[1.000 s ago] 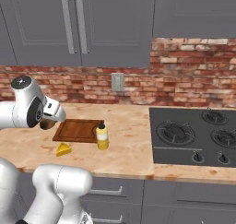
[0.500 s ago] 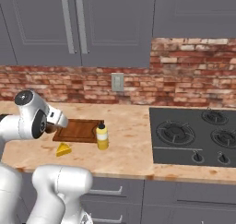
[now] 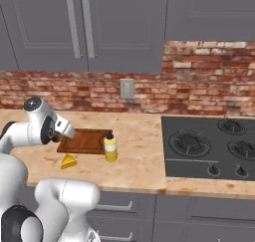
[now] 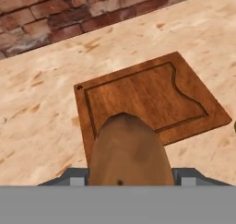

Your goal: Retrieve the reheated potato from the microwave, then place the potato, cheese, and condiment on the cutting board.

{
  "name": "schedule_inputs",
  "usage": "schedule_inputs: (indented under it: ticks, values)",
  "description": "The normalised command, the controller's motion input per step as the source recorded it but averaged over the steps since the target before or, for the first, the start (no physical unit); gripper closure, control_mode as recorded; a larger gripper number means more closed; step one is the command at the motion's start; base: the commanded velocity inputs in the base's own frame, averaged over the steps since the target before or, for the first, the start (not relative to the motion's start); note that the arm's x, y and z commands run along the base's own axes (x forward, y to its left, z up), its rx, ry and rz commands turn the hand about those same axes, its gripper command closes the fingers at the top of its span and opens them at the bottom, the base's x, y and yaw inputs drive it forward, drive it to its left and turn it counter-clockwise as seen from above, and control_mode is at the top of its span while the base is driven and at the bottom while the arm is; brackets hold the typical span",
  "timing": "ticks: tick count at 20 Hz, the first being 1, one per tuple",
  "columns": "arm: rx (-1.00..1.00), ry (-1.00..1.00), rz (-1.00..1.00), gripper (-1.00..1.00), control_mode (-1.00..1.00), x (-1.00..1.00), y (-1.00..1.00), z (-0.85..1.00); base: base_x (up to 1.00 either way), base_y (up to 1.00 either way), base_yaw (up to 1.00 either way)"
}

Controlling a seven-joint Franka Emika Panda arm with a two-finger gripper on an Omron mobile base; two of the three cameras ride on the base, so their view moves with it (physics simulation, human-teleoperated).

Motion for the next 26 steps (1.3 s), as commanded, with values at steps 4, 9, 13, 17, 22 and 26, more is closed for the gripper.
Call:
schedule_inputs:
  ticks: [4, 9, 13, 17, 22, 26]
  values:
    - [0.12, 0.03, -0.05, 1.0, -1.0, 0.35, 0.01, -0.21, 0.0, 0.0, 0.0]
    - [0.12, 0.02, -0.04, 1.0, -1.0, 0.33, 0.02, -0.35, 0.0, 0.0, 0.0]
    - [0.07, 0.05, -0.05, 1.0, -1.0, 0.36, 0.01, -0.32, 0.0, 0.0, 0.0]
    - [0.01, 0.08, -0.06, 1.0, -1.0, 0.34, 0.04, -0.24, 0.0, 0.0, 0.0]
    - [0.0, 0.08, -0.05, 1.0, -1.0, 0.28, 0.05, -0.22, 0.0, 0.0, 0.0]
    - [0.0, 0.1, -0.04, 1.0, -1.0, 0.26, 0.06, -0.21, 0.0, 0.0, 0.0]
